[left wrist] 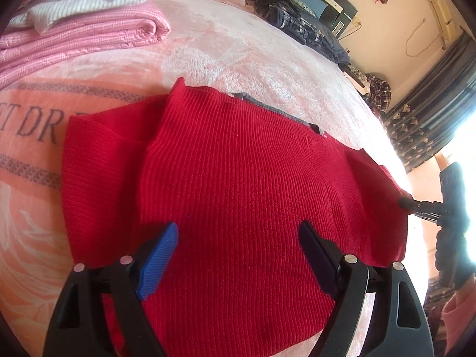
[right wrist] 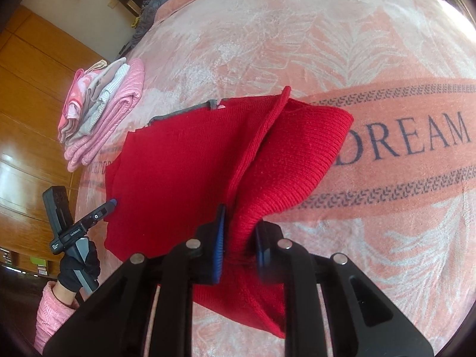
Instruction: Fold small clothes
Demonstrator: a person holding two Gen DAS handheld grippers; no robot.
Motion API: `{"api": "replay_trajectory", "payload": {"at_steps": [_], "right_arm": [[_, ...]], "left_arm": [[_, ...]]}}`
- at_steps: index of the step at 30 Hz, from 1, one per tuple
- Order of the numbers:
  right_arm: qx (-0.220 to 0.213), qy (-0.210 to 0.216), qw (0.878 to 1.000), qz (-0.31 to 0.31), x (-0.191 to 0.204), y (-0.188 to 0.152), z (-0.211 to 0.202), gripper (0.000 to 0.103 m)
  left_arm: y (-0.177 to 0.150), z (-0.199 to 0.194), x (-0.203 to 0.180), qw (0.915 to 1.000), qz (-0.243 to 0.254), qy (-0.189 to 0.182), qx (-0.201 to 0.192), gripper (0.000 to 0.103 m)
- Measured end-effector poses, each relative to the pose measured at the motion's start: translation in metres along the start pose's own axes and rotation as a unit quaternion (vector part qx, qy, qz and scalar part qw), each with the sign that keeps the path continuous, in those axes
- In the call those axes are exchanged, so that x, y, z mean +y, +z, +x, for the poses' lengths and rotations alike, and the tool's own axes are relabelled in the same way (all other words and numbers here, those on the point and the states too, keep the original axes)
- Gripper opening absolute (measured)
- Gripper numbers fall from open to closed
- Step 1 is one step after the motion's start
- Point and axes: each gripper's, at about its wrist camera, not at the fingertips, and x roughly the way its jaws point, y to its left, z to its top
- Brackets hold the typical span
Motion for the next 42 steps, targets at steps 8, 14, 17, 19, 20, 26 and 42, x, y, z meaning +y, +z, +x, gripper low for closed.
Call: {"api": "replay_trajectory", "payload": {"at_steps": [8,14,17,19,20,26,42], "right_arm": [[0.027,-0.039,0.997,-0.06,0.09,0.022,0.021,0.015],[0.048,-0.04,0.992,-0.106,0.164,0.03,0.053,0.009],[0.055,-0.033,0.989,-0.133,0.202,0.03,0.071,0.009],[0.068,-0.034,0.986,-0.147,0.221,0.028,0.084,0.009],[0.076,-0.032,0.985,-0.151,0.227,0.026,0.09,0.009],[0.097,-0.037,0.982,-0.161,0.234,0.016,0.097,0.04],[0.106,-0.058,0.942,-0.314,0.208,-0.115,0.073,0.049]], "left_arm": [[0.008,-0.022,0.018,0.9995,-0.004,-0.02,-0.024,0.084],[0.011,-0.035,0.029,0.9989,-0.001,-0.029,-0.037,0.084],[0.012,-0.038,0.037,0.9986,-0.004,-0.033,-0.041,0.084],[0.011,-0.039,0.04,0.9985,-0.004,-0.034,-0.042,0.084],[0.01,-0.039,0.042,0.9985,-0.006,-0.034,-0.042,0.084],[0.009,-0.039,0.046,0.9982,-0.011,-0.041,-0.042,0.084],[0.017,-0.023,0.013,0.9987,-0.001,-0.037,-0.034,0.084]]}}
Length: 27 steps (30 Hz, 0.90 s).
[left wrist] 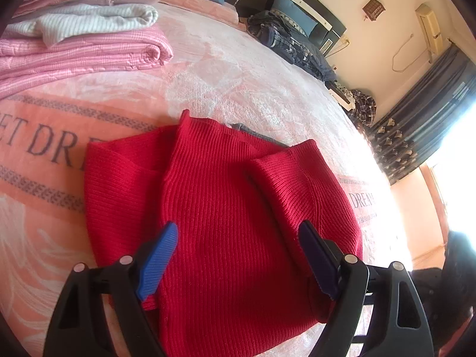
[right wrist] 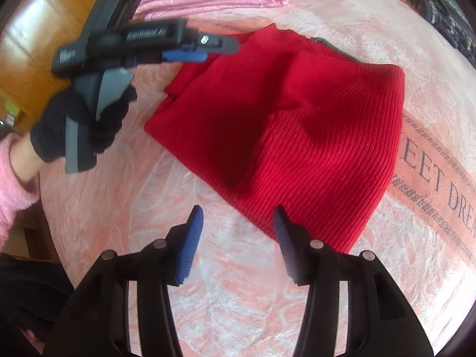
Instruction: Fold small clothes
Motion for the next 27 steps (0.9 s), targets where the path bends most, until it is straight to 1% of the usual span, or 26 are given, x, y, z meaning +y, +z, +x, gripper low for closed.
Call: {"api": "replay_trajectory", "payload": {"at_steps": [2,4,6,8,10,11,12,13,14,15,16,18,19,21,23,25,27], "right_arm": [[-0.001,-0.041,0.999,-0.033,0.009,-0.005,0.01,0.05],[0.005,-0.07,0.996,-0.051,0.012,-0.006,0.021,0.051],[0.003,-0.074,0.996,-0.046,0.009,-0.005,0.029,0.051],[-0.003,-0.064,0.998,-0.028,0.003,-0.003,0.033,0.051],[-0.007,-0.061,0.998,-0.015,-0.004,-0.001,0.035,0.048],[-0.007,-0.064,0.998,-0.014,-0.007,0.0,0.036,0.044],[-0.009,-0.062,0.998,-0.011,-0.01,0.001,0.036,0.037],[-0.013,-0.046,0.999,-0.003,-0.015,0.001,0.035,0.033],[-0.017,-0.023,1.0,0.009,-0.021,0.002,0.032,0.019],[-0.02,-0.002,0.999,0.026,-0.028,0.001,0.029,0.01],[-0.022,0.017,0.999,0.046,-0.036,0.001,0.026,0.01],[-0.035,0.075,0.993,0.088,-0.054,-0.002,0.016,0.008],[-0.043,0.104,0.987,0.114,-0.063,-0.003,0.01,0.008],[-0.064,0.147,0.976,0.148,-0.079,-0.005,-0.004,0.008],[-0.083,0.163,0.97,0.161,-0.09,-0.006,-0.019,0.008],[-0.097,0.169,0.967,0.164,-0.097,-0.006,-0.031,0.008],[-0.105,0.171,0.966,0.163,-0.098,-0.006,-0.041,0.008]], "left_arm": [[0.003,0.004,-0.005,1.0,-0.004,-0.003,0.001,0.084],[0.006,0.008,-0.011,1.0,-0.007,-0.006,0.001,0.084],[0.009,0.01,-0.018,0.9999,-0.006,-0.009,0.001,0.084],[0.012,0.011,-0.024,0.9999,-0.001,-0.011,-0.003,0.084],[0.013,0.014,-0.026,0.9999,-0.002,-0.012,-0.001,0.084],[0.013,0.014,-0.026,0.9999,-0.004,-0.013,-0.001,0.084],[0.013,0.015,-0.026,0.9999,-0.005,-0.013,0.0,0.084],[0.013,0.016,-0.026,0.9999,-0.007,-0.014,0.001,0.084],[0.012,0.017,-0.026,0.9998,-0.009,-0.015,0.004,0.084],[0.011,0.018,-0.025,0.9998,-0.011,-0.017,0.007,0.084],[0.01,0.019,-0.024,0.9996,-0.014,-0.021,0.009,0.084],[0.009,0.02,-0.021,0.999,-0.027,-0.032,0.015,0.084],[0.009,0.021,-0.018,0.9983,-0.038,-0.041,0.019,0.084],[0.007,0.026,-0.015,0.9952,-0.065,-0.066,0.032,0.084],[0.005,0.035,-0.012,0.9889,-0.096,-0.099,0.055,0.084],[0.001,0.047,-0.014,0.9811,-0.126,-0.122,0.081,0.084],[-0.003,0.06,-0.02,0.9724,-0.143,-0.147,0.112,0.084]]}}
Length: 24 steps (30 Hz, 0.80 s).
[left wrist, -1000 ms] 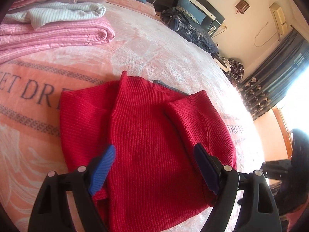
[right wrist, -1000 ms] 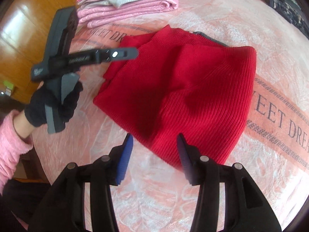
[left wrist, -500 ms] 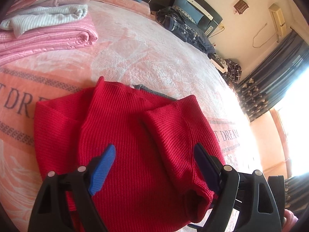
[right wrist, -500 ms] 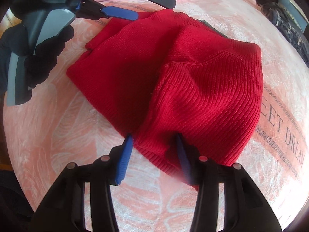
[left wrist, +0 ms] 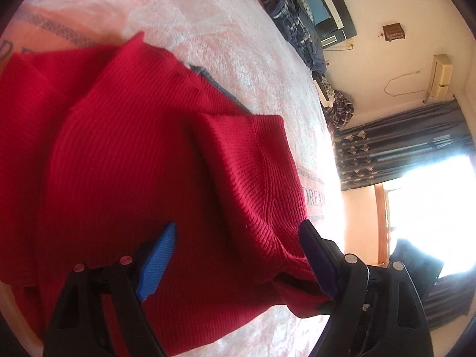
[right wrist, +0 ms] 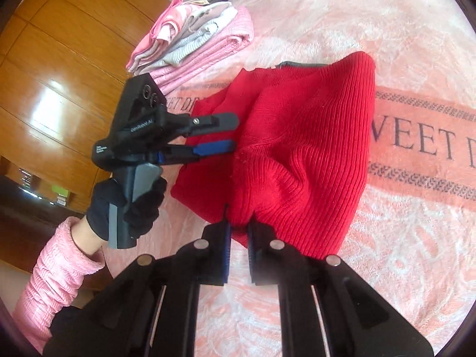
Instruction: Fold small clothes
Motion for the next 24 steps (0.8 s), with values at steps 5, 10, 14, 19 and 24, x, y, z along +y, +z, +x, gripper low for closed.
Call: {"api": "replay_trajectory", "payload": {"at_steps": [5,10,14,19,24], "right_arm": [[-0.006,0.012,1.0,-0.008,-0.003,0.001,-0.012,0.008],[-0.019,0.02,1.0,-0.008,-0.003,-0.004,-0.022,0.008],[-0.034,0.029,0.999,-0.006,-0.009,-0.007,-0.038,0.008],[-0.046,0.035,0.998,0.002,-0.016,-0.007,-0.049,0.008],[-0.043,0.039,0.998,0.001,-0.017,-0.01,-0.05,0.008]], "left_arm": [[-0.001,0.029,-0.017,0.9991,0.001,-0.025,0.035,0.085],[0.011,0.055,-0.019,0.9971,-0.043,-0.052,0.035,0.091],[0.016,0.069,-0.035,0.9885,-0.062,-0.132,0.041,0.091],[0.023,0.092,-0.055,0.99,-0.041,-0.123,0.056,0.091],[0.028,0.099,-0.047,0.9895,-0.05,-0.125,0.052,0.05]]}}
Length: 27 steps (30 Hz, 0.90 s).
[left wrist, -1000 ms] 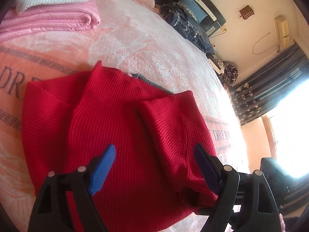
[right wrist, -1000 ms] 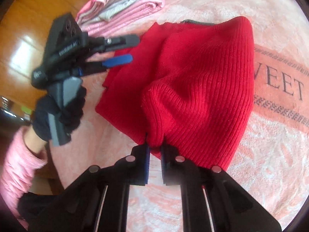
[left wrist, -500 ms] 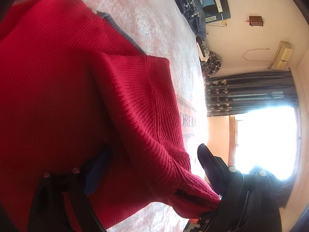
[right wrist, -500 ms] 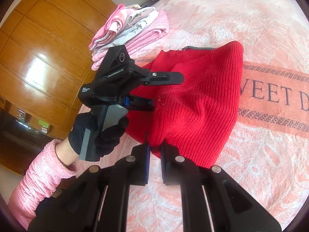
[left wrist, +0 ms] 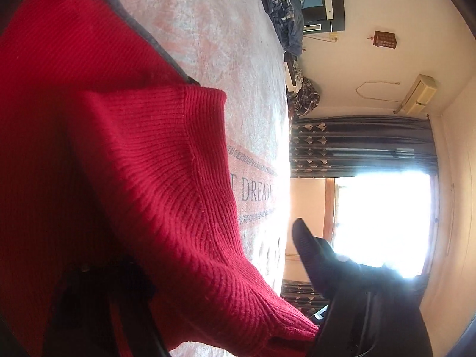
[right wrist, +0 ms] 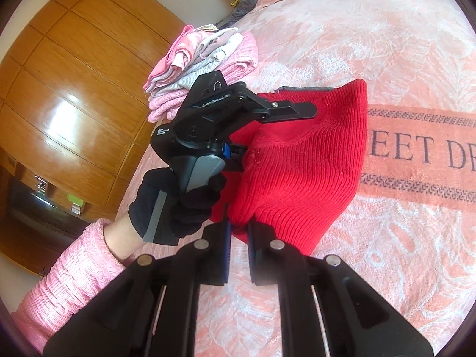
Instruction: Fold small clothes
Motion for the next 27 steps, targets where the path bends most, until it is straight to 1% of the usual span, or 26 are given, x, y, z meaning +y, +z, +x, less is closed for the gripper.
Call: {"api": "replay_trajectory", "payload": {"at_steps": [1,3,4,10,16,18,24,27], "right_arm": [[0.001,0.001,1.0,0.0,0.0,-0.001,0.0,0.008],[0.004,0.003,1.0,0.0,0.0,-0.001,0.003,0.008],[0.005,0.003,1.0,-0.001,0.001,-0.001,0.005,0.008],[0.019,0.01,1.0,-0.015,0.015,-0.003,0.022,0.008],[0.037,0.025,0.999,-0.03,0.04,0.0,0.052,0.008],[0.041,0.03,0.998,-0.035,0.049,0.003,0.062,0.008],[0.052,0.052,0.996,-0.051,0.086,0.016,0.097,0.008],[0.06,0.064,0.994,-0.059,0.106,0.021,0.119,0.008]], "left_arm": [[0.001,-0.002,-0.001,1.0,0.004,0.003,0.0,0.033],[-0.001,-0.005,-0.002,0.9997,0.022,0.008,-0.002,0.019],[-0.001,-0.006,-0.005,0.9994,0.033,0.011,-0.005,0.017],[-0.007,-0.028,-0.021,0.9949,0.096,0.018,-0.027,0.016],[-0.006,-0.066,-0.031,0.9899,0.13,0.025,-0.05,0.016],[-0.006,-0.08,-0.033,0.9883,0.139,0.031,-0.055,0.016],[-0.005,-0.137,-0.014,0.9857,0.144,0.043,-0.078,0.016],[-0.004,-0.168,-0.003,0.9845,0.141,0.042,-0.095,0.016]]}}
